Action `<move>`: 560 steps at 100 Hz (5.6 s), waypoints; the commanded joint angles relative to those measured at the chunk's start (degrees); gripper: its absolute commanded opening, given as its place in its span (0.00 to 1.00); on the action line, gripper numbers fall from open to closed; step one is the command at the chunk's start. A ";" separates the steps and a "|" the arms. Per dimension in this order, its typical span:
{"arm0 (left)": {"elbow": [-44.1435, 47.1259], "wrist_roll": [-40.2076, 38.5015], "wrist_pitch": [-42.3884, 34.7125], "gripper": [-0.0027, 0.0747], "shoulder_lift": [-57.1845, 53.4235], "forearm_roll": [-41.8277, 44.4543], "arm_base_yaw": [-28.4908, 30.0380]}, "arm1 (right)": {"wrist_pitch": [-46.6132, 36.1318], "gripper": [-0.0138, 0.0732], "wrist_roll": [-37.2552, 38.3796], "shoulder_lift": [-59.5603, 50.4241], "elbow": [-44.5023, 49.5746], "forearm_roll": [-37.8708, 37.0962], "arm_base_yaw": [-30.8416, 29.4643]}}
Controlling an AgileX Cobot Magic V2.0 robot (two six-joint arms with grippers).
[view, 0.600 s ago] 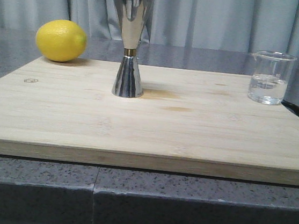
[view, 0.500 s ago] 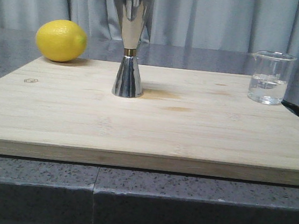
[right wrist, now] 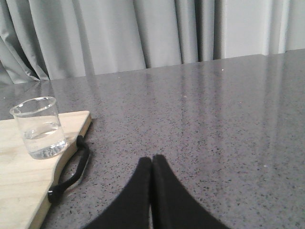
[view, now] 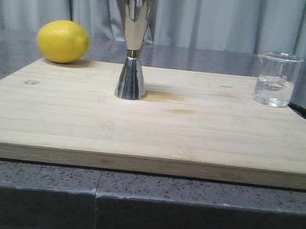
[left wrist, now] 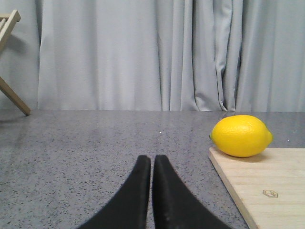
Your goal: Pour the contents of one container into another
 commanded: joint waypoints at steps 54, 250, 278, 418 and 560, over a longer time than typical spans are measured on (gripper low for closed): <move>2.21 -0.63 -4.36 0.01 -1.61 -0.02 0.02 | -4.24 0.07 -0.64 -1.28 1.57 0.03 -0.40; -23.74 2.41 -14.12 0.86 47.65 -9.18 -30.77 | 3.28 0.70 -3.25 32.84 -26.13 4.01 4.07; -23.74 2.19 -35.67 0.86 64.30 -9.05 -36.63 | -14.81 0.70 -3.25 33.90 -16.55 4.01 11.90; -37.96 -5.84 -51.14 0.86 94.97 -0.33 -41.32 | -45.68 0.70 -3.14 61.50 -14.24 2.34 19.10; -39.13 -6.16 -56.45 0.01 96.37 0.43 -41.32 | -44.13 0.70 -3.04 61.50 -14.24 1.64 19.18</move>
